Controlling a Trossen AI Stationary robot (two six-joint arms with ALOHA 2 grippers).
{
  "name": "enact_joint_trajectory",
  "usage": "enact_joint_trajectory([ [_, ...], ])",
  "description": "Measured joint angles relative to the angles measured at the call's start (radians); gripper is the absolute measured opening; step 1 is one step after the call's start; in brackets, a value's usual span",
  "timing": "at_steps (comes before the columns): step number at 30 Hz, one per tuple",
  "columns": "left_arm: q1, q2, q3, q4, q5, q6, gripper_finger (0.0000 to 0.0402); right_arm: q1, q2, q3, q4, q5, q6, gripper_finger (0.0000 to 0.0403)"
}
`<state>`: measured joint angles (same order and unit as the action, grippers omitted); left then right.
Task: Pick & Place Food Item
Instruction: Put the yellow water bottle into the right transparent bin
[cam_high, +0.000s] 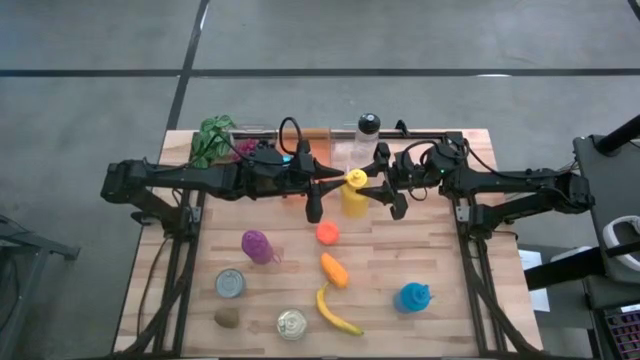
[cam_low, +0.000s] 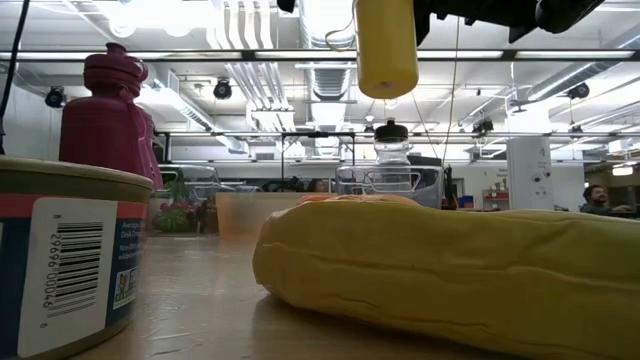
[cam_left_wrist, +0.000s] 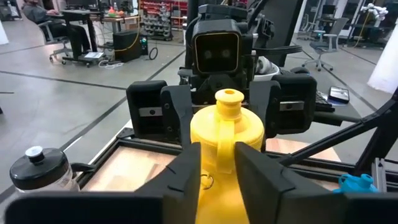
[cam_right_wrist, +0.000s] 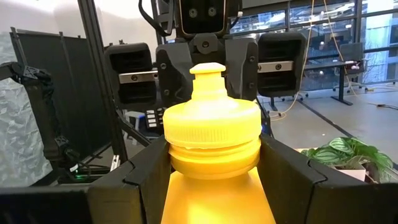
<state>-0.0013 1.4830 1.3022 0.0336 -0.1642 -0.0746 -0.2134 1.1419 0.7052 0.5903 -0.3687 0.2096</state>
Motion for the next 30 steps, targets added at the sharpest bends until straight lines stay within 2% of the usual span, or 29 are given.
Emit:
enact_joint_trajectory([
  [5, 0.000, 0.000, 0.000, 0.000, 0.000, 0.000, 0.0084, 0.000, 0.000, 0.000, 0.000, 0.000, 0.000, 0.0201],
  [30, -0.001, 0.000, 0.000, -0.001, 0.034, -0.004, 0.0083, 0.000, 0.000, 0.000, 0.021, 0.002, 0.000, 0.0201],
])
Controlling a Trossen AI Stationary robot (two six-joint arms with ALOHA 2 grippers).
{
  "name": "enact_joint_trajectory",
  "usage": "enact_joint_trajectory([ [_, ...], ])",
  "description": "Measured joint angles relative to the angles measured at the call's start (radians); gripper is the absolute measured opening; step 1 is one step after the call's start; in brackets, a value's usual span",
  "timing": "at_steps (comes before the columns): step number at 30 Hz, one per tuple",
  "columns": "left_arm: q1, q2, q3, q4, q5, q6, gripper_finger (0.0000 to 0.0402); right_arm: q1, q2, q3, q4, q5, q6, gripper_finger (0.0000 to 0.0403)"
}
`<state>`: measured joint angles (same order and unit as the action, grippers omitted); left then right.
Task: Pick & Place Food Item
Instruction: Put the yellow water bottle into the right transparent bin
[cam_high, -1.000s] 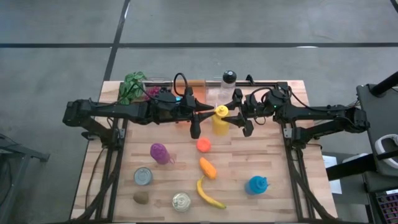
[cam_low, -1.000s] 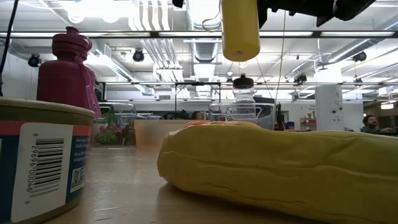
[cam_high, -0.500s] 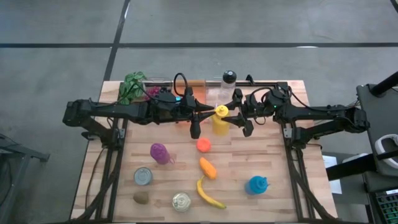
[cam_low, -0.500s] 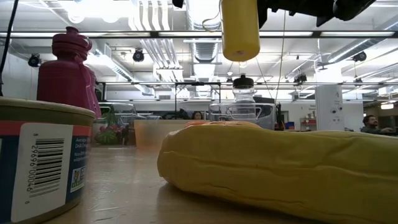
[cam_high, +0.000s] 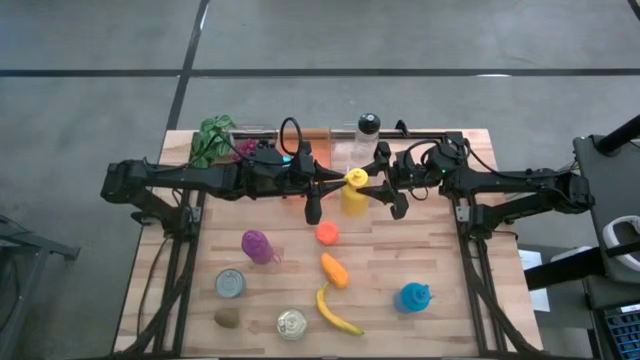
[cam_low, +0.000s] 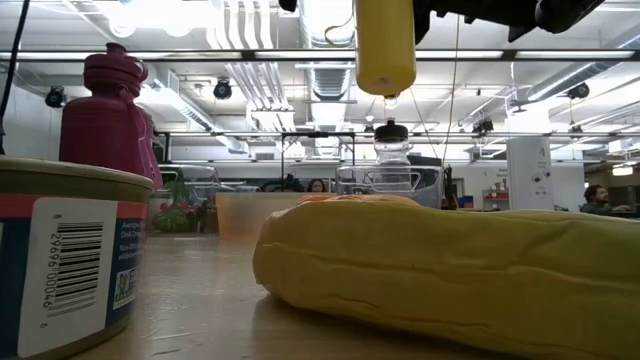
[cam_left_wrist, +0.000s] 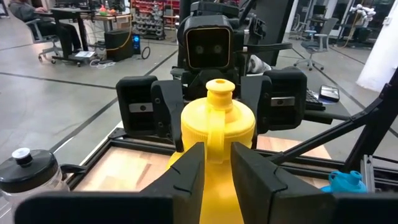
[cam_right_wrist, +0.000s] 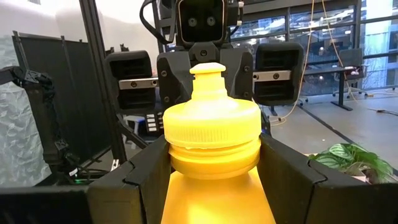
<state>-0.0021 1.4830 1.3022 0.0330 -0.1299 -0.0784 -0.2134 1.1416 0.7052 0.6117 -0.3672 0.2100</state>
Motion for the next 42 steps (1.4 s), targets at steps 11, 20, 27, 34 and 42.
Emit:
enact_joint_trajectory([
  [11, 0.000, 0.038, -0.001, 0.056, -0.003, 0.000, 0.0083, -0.001, -0.003, 0.000, -0.003, -0.005, 0.000, 0.0201],
  [20, 0.000, 0.024, -0.001, 0.044, 0.000, 0.004, 0.0043, 0.000, -0.002, 0.000, -0.001, -0.005, 0.004, 0.0201],
  [27, 0.001, 0.023, -0.001, 0.044, 0.000, 0.001, 0.0004, 0.000, -0.002, 0.000, 0.000, -0.005, 0.008, 0.0201],
  [34, 0.001, 0.023, -0.001, 0.044, 0.000, 0.000, 0.0001, 0.000, -0.002, 0.000, -0.001, -0.006, 0.004, 0.0201],
  [42, 0.001, 0.023, -0.001, 0.044, 0.019, -0.010, 0.0011, 0.000, -0.002, 0.000, -0.002, -0.012, 0.000, 0.0201],
])
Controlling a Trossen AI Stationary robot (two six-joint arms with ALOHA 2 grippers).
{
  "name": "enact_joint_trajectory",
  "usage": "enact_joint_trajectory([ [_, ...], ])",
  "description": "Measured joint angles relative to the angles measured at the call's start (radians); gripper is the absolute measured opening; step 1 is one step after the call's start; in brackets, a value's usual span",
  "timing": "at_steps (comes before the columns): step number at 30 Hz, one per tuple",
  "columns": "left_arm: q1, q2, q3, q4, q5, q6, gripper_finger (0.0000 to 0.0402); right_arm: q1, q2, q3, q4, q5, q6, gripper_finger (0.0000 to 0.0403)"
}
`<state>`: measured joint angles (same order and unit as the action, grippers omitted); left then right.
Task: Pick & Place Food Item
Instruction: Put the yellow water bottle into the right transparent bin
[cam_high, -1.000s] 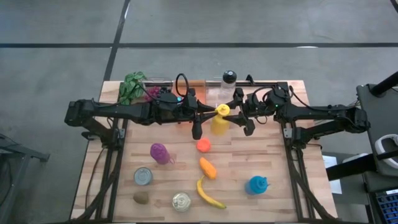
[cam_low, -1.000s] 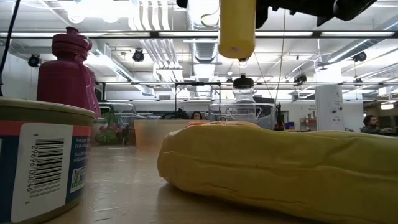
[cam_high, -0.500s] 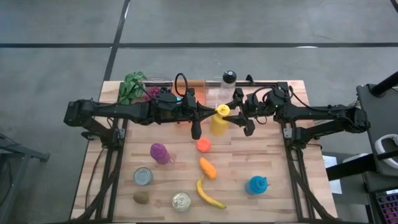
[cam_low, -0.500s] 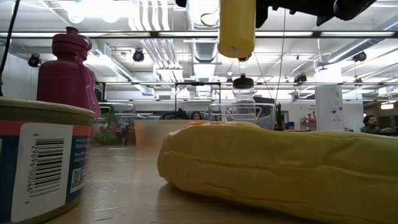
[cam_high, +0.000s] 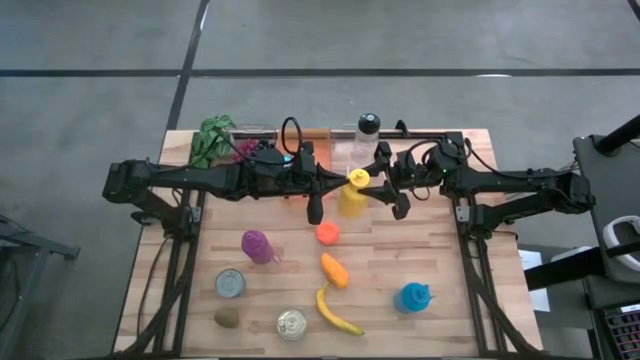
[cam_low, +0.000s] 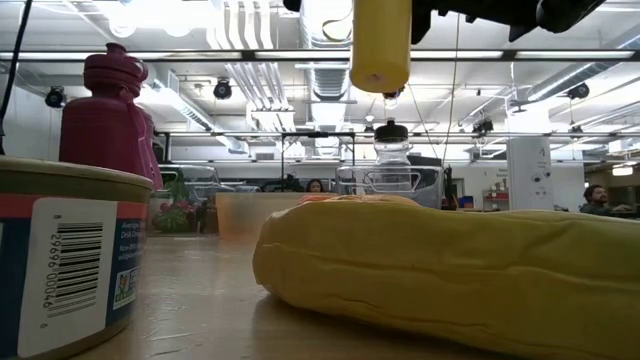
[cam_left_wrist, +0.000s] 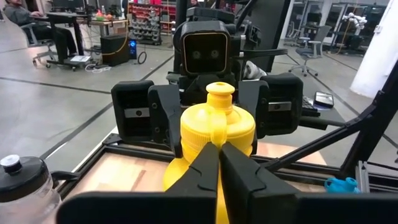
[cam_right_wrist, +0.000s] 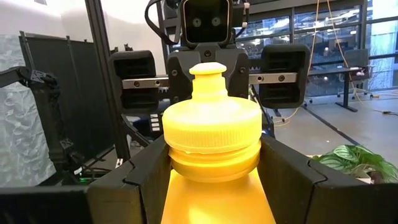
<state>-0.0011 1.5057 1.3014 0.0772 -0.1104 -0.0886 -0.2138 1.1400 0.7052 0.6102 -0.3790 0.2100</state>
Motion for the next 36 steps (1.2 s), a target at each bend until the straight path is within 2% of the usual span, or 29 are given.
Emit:
enact_joint_trajectory([
  [15, 0.000, -0.003, 0.017, -0.042, 0.003, -0.039, 0.0138, 0.000, 0.001, 0.000, -0.001, 0.001, -0.004, 0.0201],
  [20, -0.001, -0.009, 0.050, -0.131, 0.011, -0.042, 0.0174, -0.001, 0.003, 0.000, -0.008, 0.015, -0.004, 0.0201],
  [29, -0.007, -0.046, 0.068, -0.166, 0.007, -0.042, 0.0212, 0.000, 0.002, 0.000, -0.032, 0.010, -0.003, 0.0201],
  [36, -0.006, -0.046, 0.075, -0.096, 0.006, -0.039, 0.0221, 0.000, 0.001, 0.000, -0.032, 0.006, -0.004, 0.0201],
])
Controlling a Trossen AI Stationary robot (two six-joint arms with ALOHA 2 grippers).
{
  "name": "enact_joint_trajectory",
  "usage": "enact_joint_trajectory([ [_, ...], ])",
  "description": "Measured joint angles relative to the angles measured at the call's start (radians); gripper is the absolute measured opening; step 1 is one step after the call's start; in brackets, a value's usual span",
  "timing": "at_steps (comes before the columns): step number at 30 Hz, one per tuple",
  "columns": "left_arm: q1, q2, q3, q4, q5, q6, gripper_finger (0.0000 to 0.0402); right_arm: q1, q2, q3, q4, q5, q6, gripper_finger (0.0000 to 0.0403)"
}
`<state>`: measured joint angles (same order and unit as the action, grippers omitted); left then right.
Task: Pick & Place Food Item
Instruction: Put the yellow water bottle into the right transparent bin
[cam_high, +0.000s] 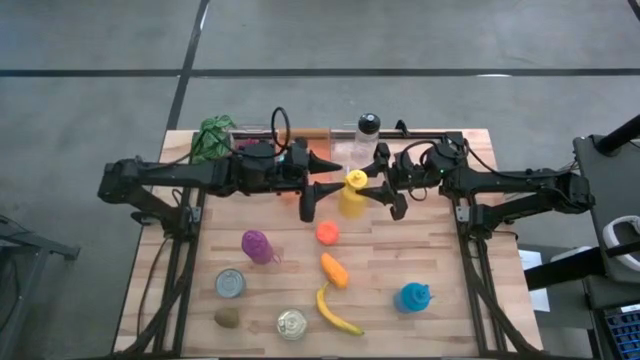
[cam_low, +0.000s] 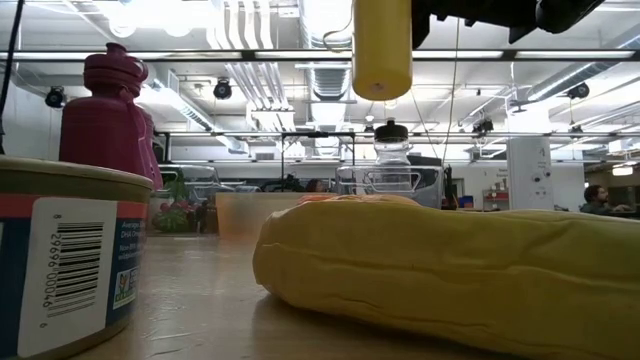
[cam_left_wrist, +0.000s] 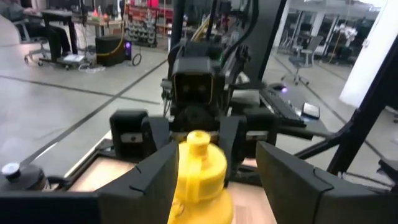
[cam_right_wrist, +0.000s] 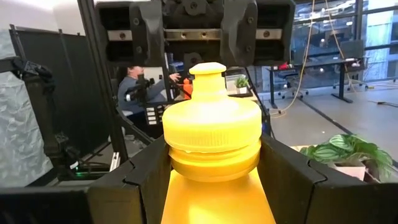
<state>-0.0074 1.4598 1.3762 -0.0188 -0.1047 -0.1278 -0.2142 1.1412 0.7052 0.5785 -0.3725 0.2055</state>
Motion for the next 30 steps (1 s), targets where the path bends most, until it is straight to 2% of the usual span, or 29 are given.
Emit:
enact_joint_trajectory([
  [11, 0.002, 0.069, 0.000, 0.100, -0.003, 0.004, 0.0221, 0.004, 0.015, 0.000, 0.000, -0.003, -0.001, 0.0201],
  [19, 0.007, 0.071, -0.007, 0.097, -0.003, 0.024, 0.0219, 0.012, 0.015, 0.000, 0.000, -0.011, -0.007, 0.0201],
  [30, 0.011, 0.154, 0.001, 0.143, 0.001, 0.023, 0.0217, 0.019, 0.016, 0.000, -0.017, -0.031, -0.010, 0.0201],
])
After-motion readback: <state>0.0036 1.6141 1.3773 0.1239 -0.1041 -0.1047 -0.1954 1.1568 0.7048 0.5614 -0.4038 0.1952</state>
